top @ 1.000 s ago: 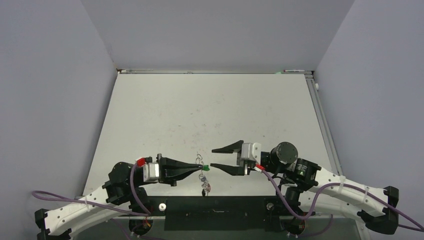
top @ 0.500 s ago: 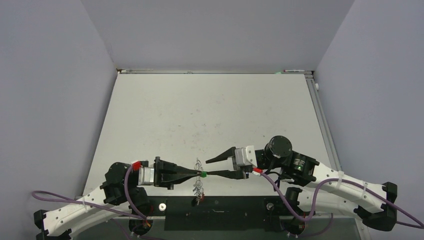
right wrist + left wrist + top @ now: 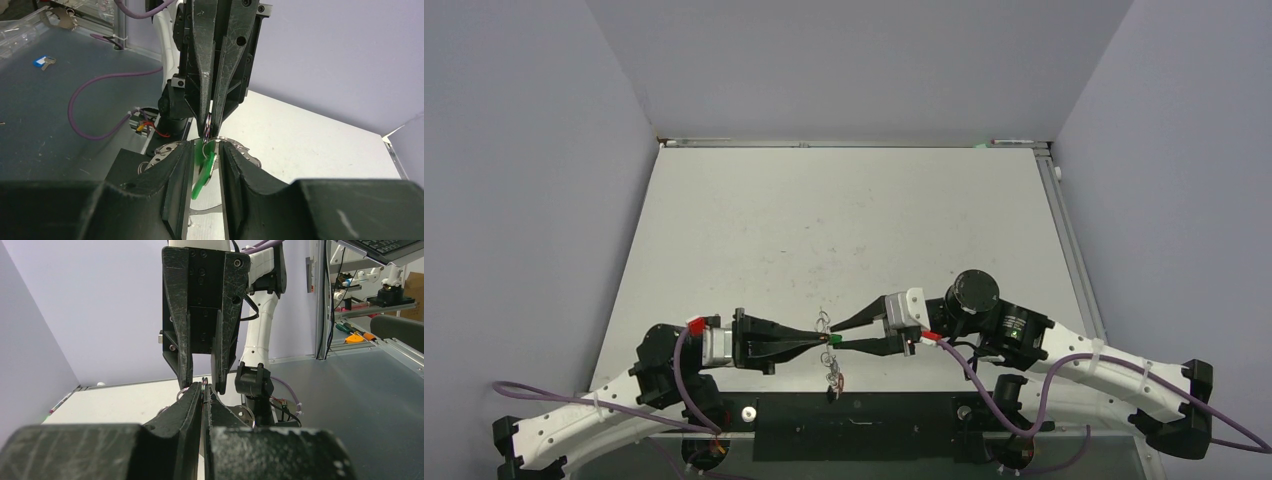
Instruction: Put the keys on the keyring
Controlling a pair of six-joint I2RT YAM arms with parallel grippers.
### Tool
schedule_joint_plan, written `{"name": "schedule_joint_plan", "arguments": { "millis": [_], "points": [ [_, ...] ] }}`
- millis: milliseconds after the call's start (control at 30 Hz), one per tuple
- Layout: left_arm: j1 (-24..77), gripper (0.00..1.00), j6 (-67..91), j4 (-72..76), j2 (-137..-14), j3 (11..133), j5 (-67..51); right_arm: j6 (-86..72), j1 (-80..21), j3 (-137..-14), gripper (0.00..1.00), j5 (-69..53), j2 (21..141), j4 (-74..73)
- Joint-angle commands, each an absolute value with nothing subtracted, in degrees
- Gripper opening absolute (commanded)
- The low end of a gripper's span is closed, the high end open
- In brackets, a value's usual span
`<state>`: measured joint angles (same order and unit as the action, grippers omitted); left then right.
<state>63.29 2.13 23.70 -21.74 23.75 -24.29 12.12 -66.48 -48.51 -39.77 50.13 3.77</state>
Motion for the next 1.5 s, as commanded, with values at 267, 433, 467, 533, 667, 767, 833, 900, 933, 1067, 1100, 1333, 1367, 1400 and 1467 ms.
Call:
{"name": "schedule_joint_plan", "arguments": {
  "millis": [267,433,467,533,667,767,833,900,933,1067,1100,1333,1367,1400,1467],
  "points": [
    [63.3,0.00,2.5,30.9,-22.9,23.6,-22.6,10.9,-67.0,-48.7,0.23,-38.6,51.3,8.8],
    [63.3,0.00,3.1,31.9,-23.3,23.5,-22.6,10.6,-67.0,-48.7,0.19,-38.2,51.8,9.2],
    [63.3,0.00,3.1,32.0,-23.4,23.5,-22.7,10.6,-67.0,-48.7,0.18,-38.1,51.9,9.3],
    [63.2,0.00,3.2,32.3,-23.5,23.5,-22.7,10.6,-67.0,-48.7,0.15,-37.8,52.1,9.3],
    [63.2,0.00,3.3,32.4,-23.7,23.4,-22.6,10.6,-67.0,-48.9,0.08,-37.1,52.5,9.1],
    [63.3,0.00,2.9,31.6,-23.9,23.4,-22.4,10.9,-67.0,-49.1,0.05,-36.9,52.9,8.9],
    [63.2,0.00,2.3,30.7,-23.9,23.5,-22.4,11.1,-66.9,-49.2,0.05,-36.9,53.1,8.8],
    [63.3,0.00,1.5,30.0,-24.1,23.7,-22.2,11.4,-67.0,-49.4,0.05,-37.3,53.3,8.4],
    [63.3,0.00,1.3,29.8,-24.0,23.7,-22.0,11.6,-66.9,-49.6,0.05,-37.4,53.3,8.3],
    [63.4,0.06,0.8,28.1,-23.7,24.3,-21.1,12.2,-67.0,-50.0,0.05,-36.8,53.0,7.3],
    [63.3,0.11,0.5,27.2,-23.5,24.5,-20.9,12.4,-67.0,-50.0,0.05,-36.6,52.9,7.2],
    [63.3,0.26,-3.3,18.4,-21.5,27.7,-19.3,12.8,-66.9,-49.8,0.05,-34.2,51.7,7.0],
    [63.3,0.27,-3.5,17.5,-21.2,28.2,-19.2,12.9,-66.9,-49.7,0.05,-33.9,51.6,7.1],
    [63.3,0.28,-3.8,16.1,-20.9,28.7,-19.2,12.9,-66.9,-49.7,0.05,-33.7,51.5,7.1],
    [63.4,0.31,-4.8,13.0,-20.6,30.3,-19.4,13.1,-66.9,-49.7,0.05,-33.2,51.3,6.9]
  ]
}}
